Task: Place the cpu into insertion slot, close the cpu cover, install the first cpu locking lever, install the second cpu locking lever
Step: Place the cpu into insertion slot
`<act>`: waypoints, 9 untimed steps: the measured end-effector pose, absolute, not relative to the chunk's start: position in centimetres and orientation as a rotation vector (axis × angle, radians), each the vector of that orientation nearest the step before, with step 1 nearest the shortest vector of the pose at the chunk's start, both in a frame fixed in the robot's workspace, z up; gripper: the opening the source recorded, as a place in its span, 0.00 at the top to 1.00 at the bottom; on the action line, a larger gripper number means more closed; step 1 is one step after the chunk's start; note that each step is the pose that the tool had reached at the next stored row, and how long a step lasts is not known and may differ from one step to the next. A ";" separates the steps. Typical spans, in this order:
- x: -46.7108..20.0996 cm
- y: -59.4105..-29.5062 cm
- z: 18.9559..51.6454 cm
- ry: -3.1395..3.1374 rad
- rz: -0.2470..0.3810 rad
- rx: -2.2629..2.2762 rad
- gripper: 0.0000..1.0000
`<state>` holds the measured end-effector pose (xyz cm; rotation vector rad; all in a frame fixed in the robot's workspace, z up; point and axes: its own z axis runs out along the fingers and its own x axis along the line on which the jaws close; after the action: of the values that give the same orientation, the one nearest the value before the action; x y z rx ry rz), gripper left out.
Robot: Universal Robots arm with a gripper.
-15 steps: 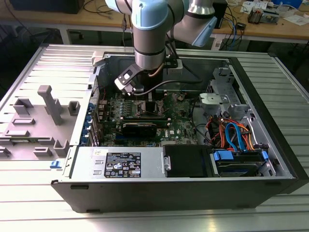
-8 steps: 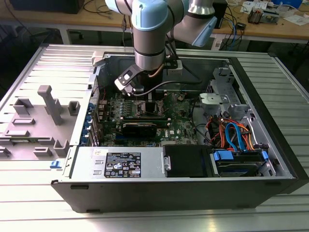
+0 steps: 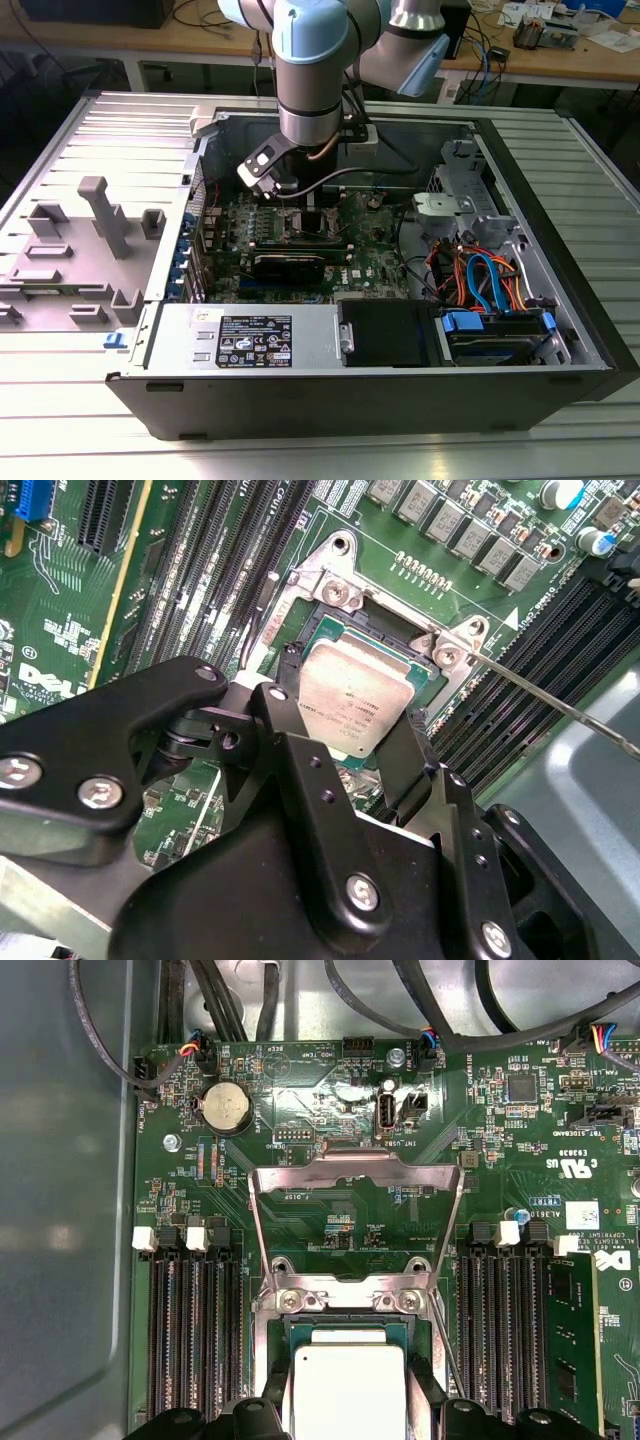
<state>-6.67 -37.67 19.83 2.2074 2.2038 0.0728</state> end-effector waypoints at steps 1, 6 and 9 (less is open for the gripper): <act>-6.7 -37.7 19.8 2.203 0.073 2.207 0.46; -6.7 -37.7 19.8 2.197 0.073 2.212 0.46; -6.7 -37.7 19.8 2.197 0.073 2.212 0.46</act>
<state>-6.69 -37.67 19.76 2.2125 2.1971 0.0727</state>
